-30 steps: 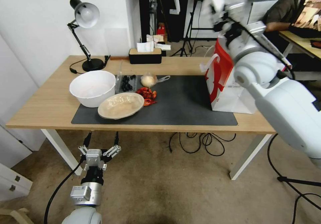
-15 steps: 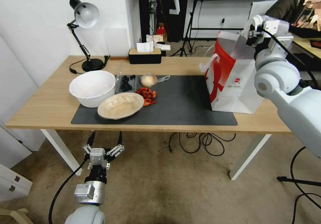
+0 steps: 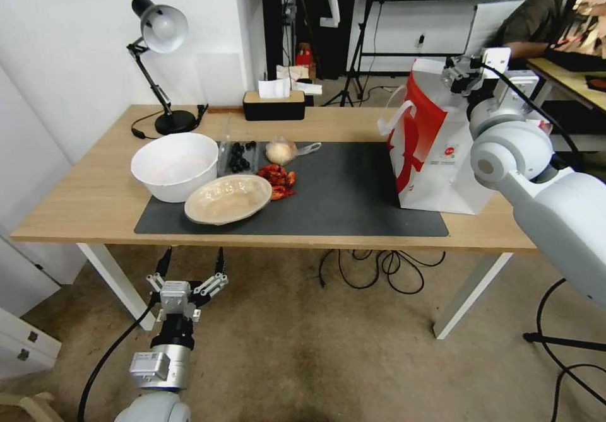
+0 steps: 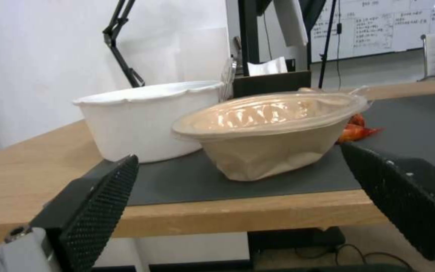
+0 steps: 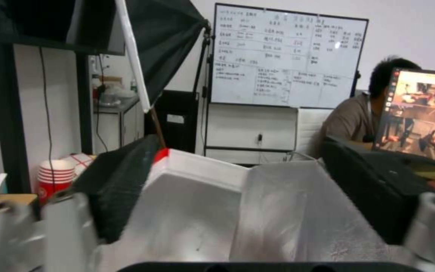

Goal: Pick up the trash from the table and place it into the takeout bag.

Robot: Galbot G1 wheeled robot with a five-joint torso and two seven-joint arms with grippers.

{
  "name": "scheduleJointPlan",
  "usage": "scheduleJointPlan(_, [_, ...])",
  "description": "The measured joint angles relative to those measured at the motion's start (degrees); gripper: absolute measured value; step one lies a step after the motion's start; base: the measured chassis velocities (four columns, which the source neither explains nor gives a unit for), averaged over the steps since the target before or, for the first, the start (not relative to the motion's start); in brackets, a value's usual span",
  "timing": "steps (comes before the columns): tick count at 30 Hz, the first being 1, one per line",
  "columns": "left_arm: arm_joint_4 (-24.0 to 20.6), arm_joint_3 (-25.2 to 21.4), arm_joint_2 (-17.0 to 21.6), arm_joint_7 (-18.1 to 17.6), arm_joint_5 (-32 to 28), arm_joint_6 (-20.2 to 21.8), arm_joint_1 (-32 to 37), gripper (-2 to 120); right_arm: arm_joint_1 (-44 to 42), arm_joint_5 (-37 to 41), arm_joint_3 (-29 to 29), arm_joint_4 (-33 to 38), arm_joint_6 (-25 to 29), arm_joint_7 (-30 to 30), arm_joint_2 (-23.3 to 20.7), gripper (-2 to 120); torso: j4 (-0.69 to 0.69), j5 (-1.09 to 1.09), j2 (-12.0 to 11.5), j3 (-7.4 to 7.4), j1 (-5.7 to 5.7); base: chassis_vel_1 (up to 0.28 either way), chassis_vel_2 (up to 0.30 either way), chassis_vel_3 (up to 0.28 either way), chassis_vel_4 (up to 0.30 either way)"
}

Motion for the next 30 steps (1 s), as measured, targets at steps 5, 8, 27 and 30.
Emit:
scheduleJointPlan(5, [-0.3, 0.0, 0.0, 0.0, 0.0, 0.1, -0.1, 100, -1.2, 0.4, 0.5, 1.2, 1.1, -0.8, -0.4, 99, -0.01, 0.01, 0.0, 0.0, 0.0, 0.0, 0.0, 0.0, 0.0])
scheduleJointPlan(8, [-0.5, -0.2, 0.0, 0.1, 0.0, 0.2, 0.1, 100, -4.7, 1.6, 2.9, 4.2, 6.7, -4.7, -0.4, 100, 0.0, 0.0, 0.0, 0.0, 0.01, 0.0, 0.0, 0.0, 0.0])
scheduleJointPlan(27, [-1.7, -1.8, -0.2, -0.8, -0.8, -0.3, 0.9, 100, -50.5, -18.0, 15.8, 23.2, 30.1, -16.2, 7.3, 100, -0.02, 0.02, 0.0, 0.0, 0.0, 0.0, 0.0, 0.0, 0.0])
scheduleJointPlan(30, [-1.8, -1.9, -0.2, -0.8, -0.8, -0.4, 1.1, 100, -59.7, -22.5, 17.6, 22.8, 33.2, -15.0, 10.2, 100, -0.01, 0.01, 0.0, -0.01, 0.0, 0.0, 0.0, 0.0, 0.0])
